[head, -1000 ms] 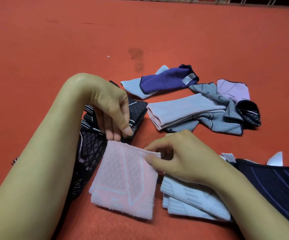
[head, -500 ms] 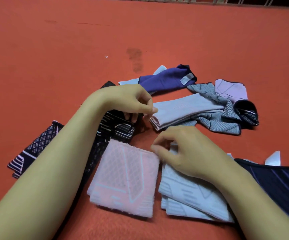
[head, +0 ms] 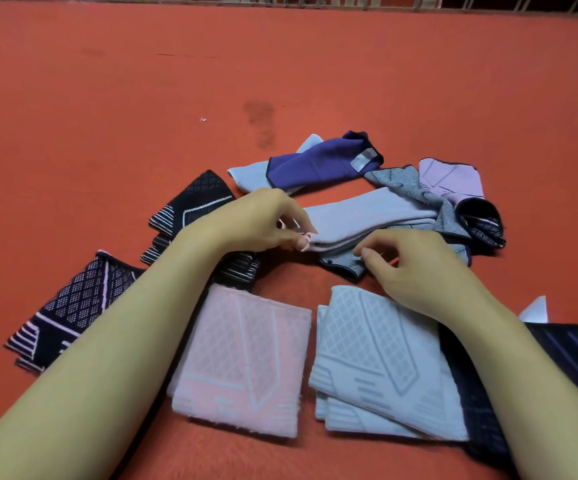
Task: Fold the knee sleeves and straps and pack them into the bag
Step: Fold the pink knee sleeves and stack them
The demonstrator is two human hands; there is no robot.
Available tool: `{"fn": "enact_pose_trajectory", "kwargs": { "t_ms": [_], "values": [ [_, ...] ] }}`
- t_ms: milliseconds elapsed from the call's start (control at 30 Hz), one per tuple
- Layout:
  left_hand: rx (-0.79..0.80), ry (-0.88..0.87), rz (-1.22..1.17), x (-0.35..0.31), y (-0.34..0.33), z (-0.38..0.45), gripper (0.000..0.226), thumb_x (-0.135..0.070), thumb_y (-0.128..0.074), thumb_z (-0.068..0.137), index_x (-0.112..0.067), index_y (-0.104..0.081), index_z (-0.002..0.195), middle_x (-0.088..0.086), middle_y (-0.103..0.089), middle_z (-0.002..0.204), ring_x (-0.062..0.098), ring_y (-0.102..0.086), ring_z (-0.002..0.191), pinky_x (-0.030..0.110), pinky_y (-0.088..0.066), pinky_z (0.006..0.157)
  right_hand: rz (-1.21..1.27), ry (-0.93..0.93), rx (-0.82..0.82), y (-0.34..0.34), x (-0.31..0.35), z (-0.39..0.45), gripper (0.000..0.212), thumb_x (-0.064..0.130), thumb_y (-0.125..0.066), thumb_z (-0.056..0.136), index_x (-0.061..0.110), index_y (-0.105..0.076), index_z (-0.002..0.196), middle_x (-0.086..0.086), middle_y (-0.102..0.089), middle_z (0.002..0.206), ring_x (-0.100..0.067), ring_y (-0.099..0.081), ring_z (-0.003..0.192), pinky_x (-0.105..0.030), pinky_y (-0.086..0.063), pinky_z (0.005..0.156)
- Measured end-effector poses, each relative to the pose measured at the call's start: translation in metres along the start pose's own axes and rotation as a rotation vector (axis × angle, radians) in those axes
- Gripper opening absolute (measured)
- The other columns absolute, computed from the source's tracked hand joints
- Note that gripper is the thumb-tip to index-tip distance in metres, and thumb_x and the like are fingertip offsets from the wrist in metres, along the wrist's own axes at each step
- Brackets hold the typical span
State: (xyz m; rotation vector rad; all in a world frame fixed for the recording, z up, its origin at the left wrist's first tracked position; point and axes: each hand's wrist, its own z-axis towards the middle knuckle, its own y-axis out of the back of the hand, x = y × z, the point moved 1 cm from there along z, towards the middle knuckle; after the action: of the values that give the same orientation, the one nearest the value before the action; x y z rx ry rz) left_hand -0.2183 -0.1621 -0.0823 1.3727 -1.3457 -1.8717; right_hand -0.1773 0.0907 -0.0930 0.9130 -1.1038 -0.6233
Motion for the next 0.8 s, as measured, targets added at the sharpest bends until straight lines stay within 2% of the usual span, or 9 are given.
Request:
{"fn": "enact_pose_trajectory", "kwargs": {
  "t_ms": [133,200,300,367,467,567,633,733,800],
  "values": [
    [-0.057,-0.025,-0.019,-0.004,-0.002,-0.002,0.008,-0.020,-0.080,0.090,-0.024,-0.081,0.097,-0.016,-0.076,0.096,0.000,-0.068,0.090,0.027,-0.053,0.084,0.047,0.010,-0.042,-0.004,-0.003,0.000,0.014,0.026,-0.062,0.098,0.033,-0.074,0.095,0.026,-0.071,0.087,0.017,-0.059,0.078,-0.007,-0.043,0.073],
    [-0.125,-0.078,-0.071,-0.008,-0.001,-0.003,0.006,-0.017,-0.079,0.091,-0.022,-0.080,0.094,-0.013,-0.076,0.090,0.004,-0.068,0.083,0.022,-0.050,0.076,0.103,0.010,-0.083,-0.006,-0.002,0.001,0.011,0.028,-0.063,0.097,0.035,-0.072,0.095,0.024,-0.072,0.087,0.012,-0.062,0.083,-0.002,-0.040,0.072],
    [-0.179,-0.120,-0.209,-0.017,0.003,-0.005,0.003,-0.020,-0.079,0.092,-0.020,-0.079,0.095,-0.007,-0.075,0.079,0.011,-0.068,0.073,0.019,-0.046,0.067,0.227,0.006,-0.182,-0.005,0.002,0.002,0.011,0.041,-0.065,0.094,0.032,-0.068,0.100,0.019,-0.076,0.084,0.003,-0.067,0.084,-0.009,-0.045,0.077],
    [-0.152,-0.117,-0.302,-0.021,0.002,-0.005,0.006,-0.024,-0.081,0.091,-0.022,-0.079,0.095,-0.002,-0.075,0.076,0.020,-0.070,0.072,0.028,-0.050,0.066,0.288,-0.021,-0.189,-0.005,0.004,0.001,0.023,0.051,-0.064,0.091,0.031,-0.062,0.102,0.020,-0.076,0.083,0.003,-0.068,0.084,-0.017,-0.048,0.078],
    [-0.101,-0.120,-0.315,-0.023,-0.001,-0.004,0.007,-0.030,-0.083,0.089,-0.026,-0.081,0.095,0.006,-0.077,0.081,0.032,-0.072,0.078,0.038,-0.052,0.066,0.272,-0.045,-0.149,-0.006,0.006,0.000,0.031,0.058,-0.065,0.089,0.029,-0.059,0.098,0.021,-0.073,0.074,0.008,-0.063,0.074,-0.010,-0.041,0.065],
    [-0.057,-0.099,-0.307,-0.021,-0.004,-0.004,0.008,-0.032,-0.081,0.091,-0.026,-0.081,0.096,0.001,-0.078,0.082,0.024,-0.073,0.078,0.030,-0.052,0.068,0.069,-0.024,-0.048,-0.007,0.005,-0.001,0.054,0.071,-0.050,0.091,0.021,-0.068,0.078,0.012,-0.060,0.058,-0.005,-0.057,0.064,-0.028,-0.039,0.058],
    [-0.053,-0.094,-0.330,-0.021,-0.004,-0.005,0.010,-0.035,-0.078,0.093,-0.025,-0.080,0.095,0.004,-0.077,0.080,0.023,-0.072,0.074,0.034,-0.054,0.069,0.014,-0.048,0.053,-0.007,0.006,-0.003,0.073,0.078,-0.038,0.092,0.016,-0.075,0.078,0.005,-0.059,0.057,-0.011,-0.056,0.062,-0.037,-0.045,0.061],
    [-0.088,-0.120,-0.442,-0.024,-0.003,-0.007,0.013,-0.028,-0.074,0.097,-0.016,-0.078,0.096,0.013,-0.073,0.078,0.020,-0.065,0.068,0.042,-0.055,0.068,0.096,-0.083,0.049,-0.005,0.011,-0.004,0.080,0.084,-0.029,0.086,0.021,-0.077,0.077,0.014,-0.065,0.060,-0.005,-0.061,0.067,-0.034,-0.050,0.067],
    [-0.108,-0.140,-0.527,-0.029,0.000,-0.009,0.009,-0.021,-0.072,0.098,-0.013,-0.076,0.096,0.006,-0.074,0.078,0.017,-0.066,0.070,0.034,-0.055,0.066,0.174,-0.046,-0.078,-0.004,0.012,-0.004,0.067,0.079,-0.037,0.088,0.021,-0.070,0.075,0.013,-0.064,0.063,-0.005,-0.060,0.067,-0.029,-0.044,0.064]
  ]
}}
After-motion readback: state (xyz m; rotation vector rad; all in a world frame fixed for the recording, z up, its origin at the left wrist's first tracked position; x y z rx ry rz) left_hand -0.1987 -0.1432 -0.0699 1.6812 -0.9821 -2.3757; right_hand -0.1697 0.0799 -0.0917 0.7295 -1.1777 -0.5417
